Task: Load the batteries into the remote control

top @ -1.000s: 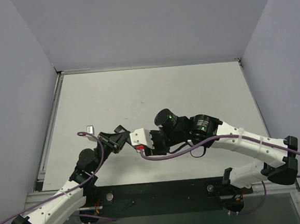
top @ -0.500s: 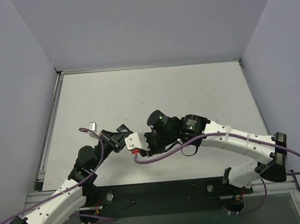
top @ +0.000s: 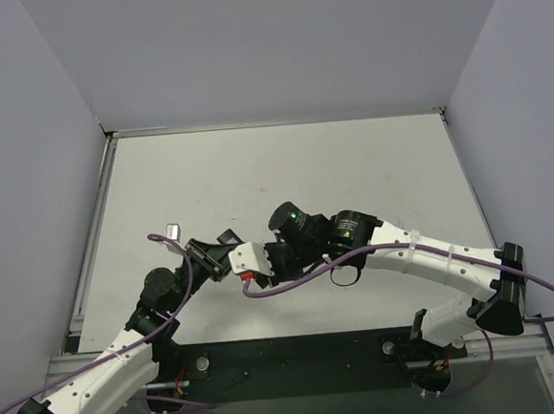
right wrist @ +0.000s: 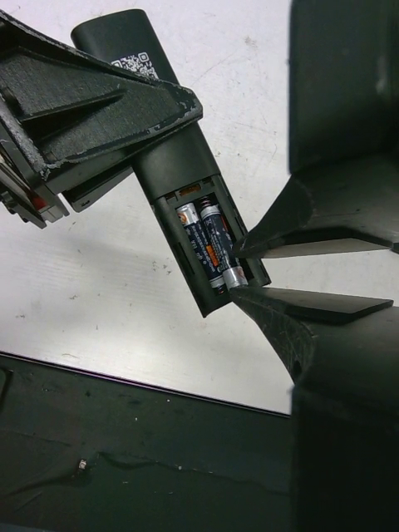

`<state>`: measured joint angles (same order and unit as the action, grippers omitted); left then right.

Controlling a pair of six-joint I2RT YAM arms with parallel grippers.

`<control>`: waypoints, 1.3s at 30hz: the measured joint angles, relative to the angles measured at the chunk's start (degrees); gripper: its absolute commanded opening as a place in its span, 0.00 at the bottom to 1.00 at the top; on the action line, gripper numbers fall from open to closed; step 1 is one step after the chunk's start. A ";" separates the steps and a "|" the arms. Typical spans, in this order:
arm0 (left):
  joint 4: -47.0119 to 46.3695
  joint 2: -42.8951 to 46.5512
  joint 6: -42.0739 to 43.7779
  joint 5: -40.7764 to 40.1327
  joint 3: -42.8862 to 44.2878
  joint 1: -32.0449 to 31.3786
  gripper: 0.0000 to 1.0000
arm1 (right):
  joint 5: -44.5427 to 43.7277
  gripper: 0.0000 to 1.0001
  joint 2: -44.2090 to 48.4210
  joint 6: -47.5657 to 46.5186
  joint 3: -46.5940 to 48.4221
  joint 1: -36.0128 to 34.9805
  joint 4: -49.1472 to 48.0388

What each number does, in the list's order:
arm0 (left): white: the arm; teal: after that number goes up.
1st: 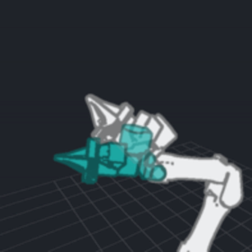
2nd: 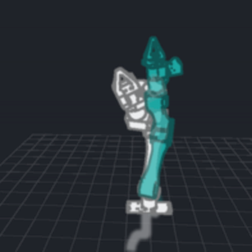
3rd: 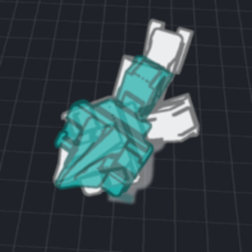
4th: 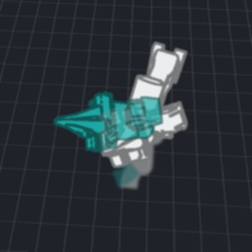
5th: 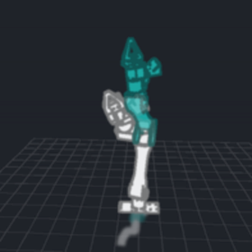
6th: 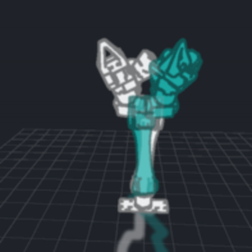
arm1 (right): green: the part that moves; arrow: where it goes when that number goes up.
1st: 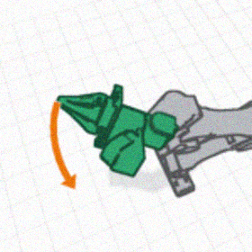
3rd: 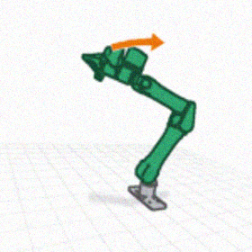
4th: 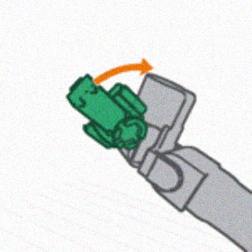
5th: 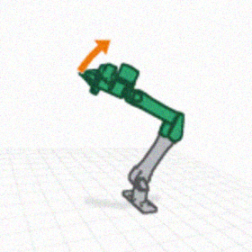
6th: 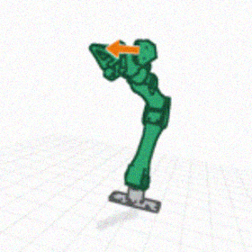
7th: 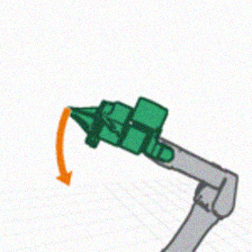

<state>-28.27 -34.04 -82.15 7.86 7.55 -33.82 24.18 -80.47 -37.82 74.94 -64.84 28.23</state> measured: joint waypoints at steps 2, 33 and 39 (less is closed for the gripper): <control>-0.07 0.00 0.04 0.09 0.07 0.00 0.00 | 0.02 0.16 0.00 0.00 -0.24 0.00 -0.24; 1.03 -0.26 0.50 -0.83 0.07 0.17 0.00 | 0.31 0.00 -2.49 0.90 -1.25 1.27 -0.63; 2.12 -0.26 0.98 -1.60 0.07 0.17 0.00 | 0.20 0.00 -3.63 1.73 -1.25 1.49 -0.94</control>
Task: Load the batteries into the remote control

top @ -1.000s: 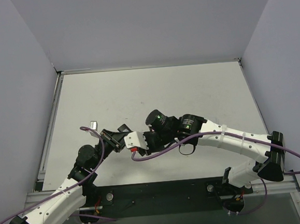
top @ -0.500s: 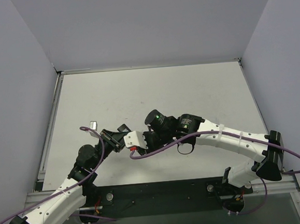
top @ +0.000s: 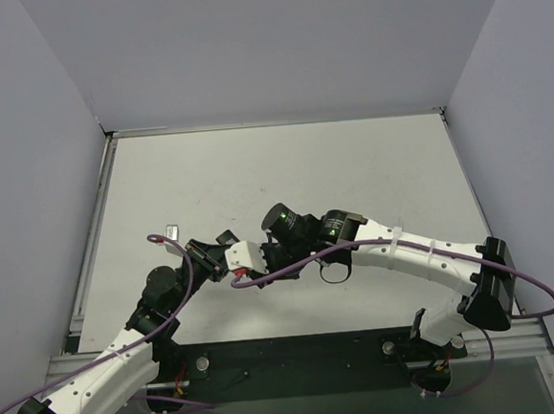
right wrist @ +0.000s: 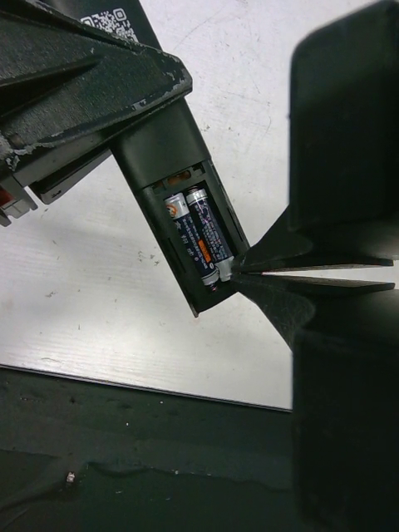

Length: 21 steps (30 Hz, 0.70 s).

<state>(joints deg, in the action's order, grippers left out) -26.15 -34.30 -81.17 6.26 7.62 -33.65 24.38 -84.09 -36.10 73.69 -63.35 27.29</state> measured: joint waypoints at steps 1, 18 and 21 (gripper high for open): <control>0.20 0.00 0.13 -0.02 0.00 0.00 0.00 | -0.13 0.00 -0.20 0.07 0.00 0.00 0.00; 2.10 0.48 6.29 0.31 0.00 0.20 0.00 | -2.93 0.00 -7.61 9.53 6.23 1.14 -0.98; 2.19 1.05 8.24 0.28 0.00 0.15 0.00 | -3.21 0.00 -7.56 11.82 6.25 1.51 -1.05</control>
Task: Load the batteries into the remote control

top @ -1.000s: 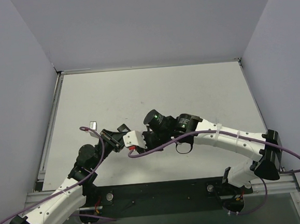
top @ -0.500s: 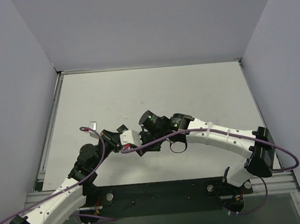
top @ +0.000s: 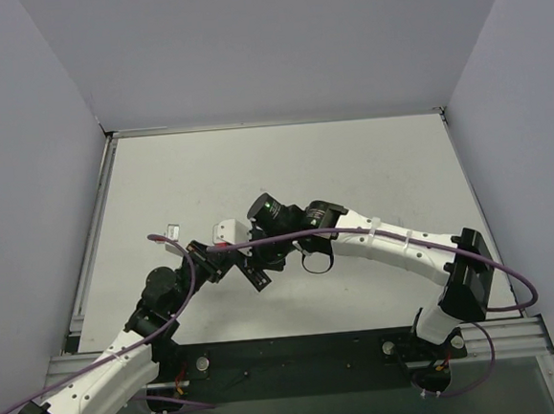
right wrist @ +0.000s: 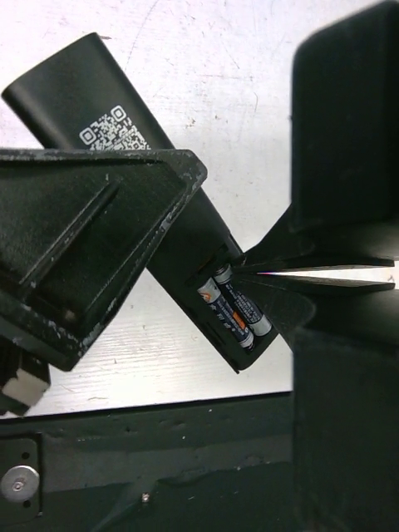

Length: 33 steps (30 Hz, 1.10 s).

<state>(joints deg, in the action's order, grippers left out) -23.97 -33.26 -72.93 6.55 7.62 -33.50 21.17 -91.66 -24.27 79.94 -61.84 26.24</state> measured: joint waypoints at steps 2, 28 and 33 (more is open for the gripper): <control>0.00 0.59 1.40 -0.33 0.00 -0.11 0.00 | -0.31 0.04 0.22 1.92 0.00 0.33 -0.13; -3.76 2.14 6.95 -5.27 -5.51 -0.31 0.00 | -28.24 0.78 14.51 48.02 -29.92 31.82 -1.18; -3.67 2.43 6.03 -5.31 -5.51 -0.31 0.00 | -28.83 0.72 9.14 51.06 -30.47 33.14 -2.84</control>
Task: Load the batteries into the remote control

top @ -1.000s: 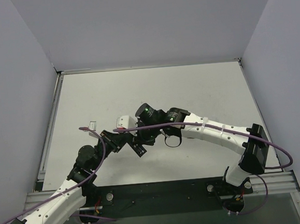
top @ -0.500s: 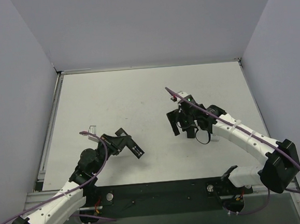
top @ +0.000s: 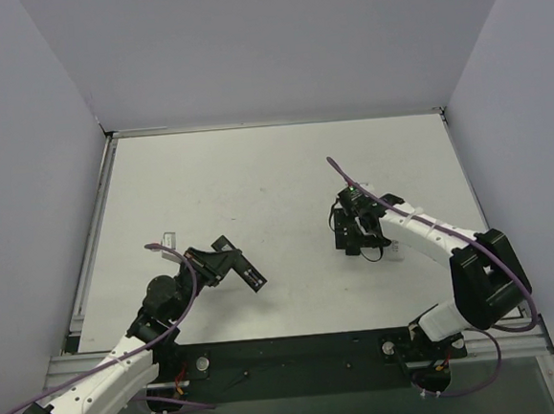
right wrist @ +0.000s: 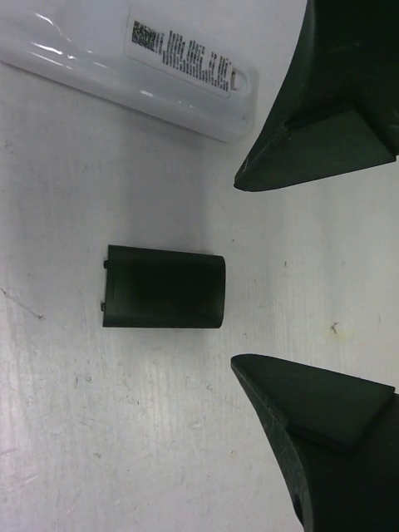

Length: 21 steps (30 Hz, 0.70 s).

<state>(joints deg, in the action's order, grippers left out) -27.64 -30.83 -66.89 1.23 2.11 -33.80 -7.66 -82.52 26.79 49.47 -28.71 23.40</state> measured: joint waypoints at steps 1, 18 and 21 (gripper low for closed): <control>0.02 0.11 -0.13 0.00 0.00 0.00 0.00 | 0.02 0.72 -0.63 0.42 -0.24 0.02 -0.31; 0.44 0.74 -1.42 -0.37 0.00 0.02 0.00 | 1.20 0.52 -8.24 3.89 -1.57 0.31 -6.62; 0.46 0.76 -1.53 -0.39 0.00 0.02 0.00 | 1.88 0.40 -8.35 4.11 -1.81 0.50 -7.78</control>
<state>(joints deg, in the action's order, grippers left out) -27.18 -30.06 -68.42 0.84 2.11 -33.78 -5.78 -90.87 30.89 47.66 -28.21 15.62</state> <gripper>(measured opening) 0.269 0.516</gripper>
